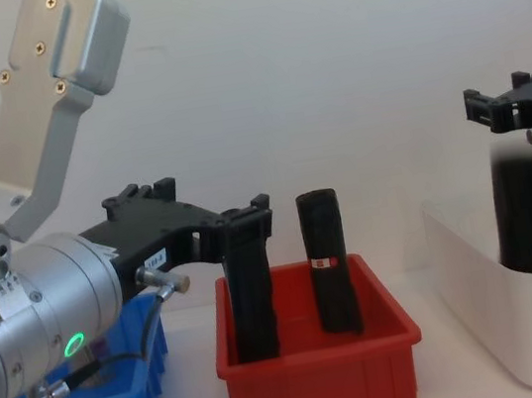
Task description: Pick the cotton swabs from the blue box and place them into the white box.
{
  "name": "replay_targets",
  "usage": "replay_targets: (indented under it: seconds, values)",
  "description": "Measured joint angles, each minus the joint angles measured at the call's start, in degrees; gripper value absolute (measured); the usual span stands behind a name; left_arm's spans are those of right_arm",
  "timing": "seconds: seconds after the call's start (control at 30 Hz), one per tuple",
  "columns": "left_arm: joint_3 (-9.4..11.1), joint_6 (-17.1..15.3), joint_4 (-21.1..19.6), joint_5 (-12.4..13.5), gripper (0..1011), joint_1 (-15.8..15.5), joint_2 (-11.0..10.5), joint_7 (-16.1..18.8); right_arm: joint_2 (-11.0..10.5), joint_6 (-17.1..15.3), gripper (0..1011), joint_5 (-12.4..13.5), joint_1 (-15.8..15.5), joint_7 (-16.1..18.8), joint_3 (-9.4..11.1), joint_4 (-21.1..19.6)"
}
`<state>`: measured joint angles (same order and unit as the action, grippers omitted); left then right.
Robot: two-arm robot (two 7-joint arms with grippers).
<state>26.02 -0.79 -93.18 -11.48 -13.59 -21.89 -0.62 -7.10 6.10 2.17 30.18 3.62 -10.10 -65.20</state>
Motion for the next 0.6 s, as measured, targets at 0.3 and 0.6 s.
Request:
replay_targets:
  seconds: [0.3, 0.6]
  values:
    - [0.0, 0.0, 0.0, 0.0, 1004, 0.0, 0.0, 0.0, -0.04, 0.1, 845, 0.12, 0.08, -0.17, 0.26, 0.37]
    - [0.0, 0.0, 0.0, 0.0, 1004, 0.0, 0.0, 0.0, -0.09, 0.57, 1001, 0.39, 0.09, -0.14, 0.46, 0.42]
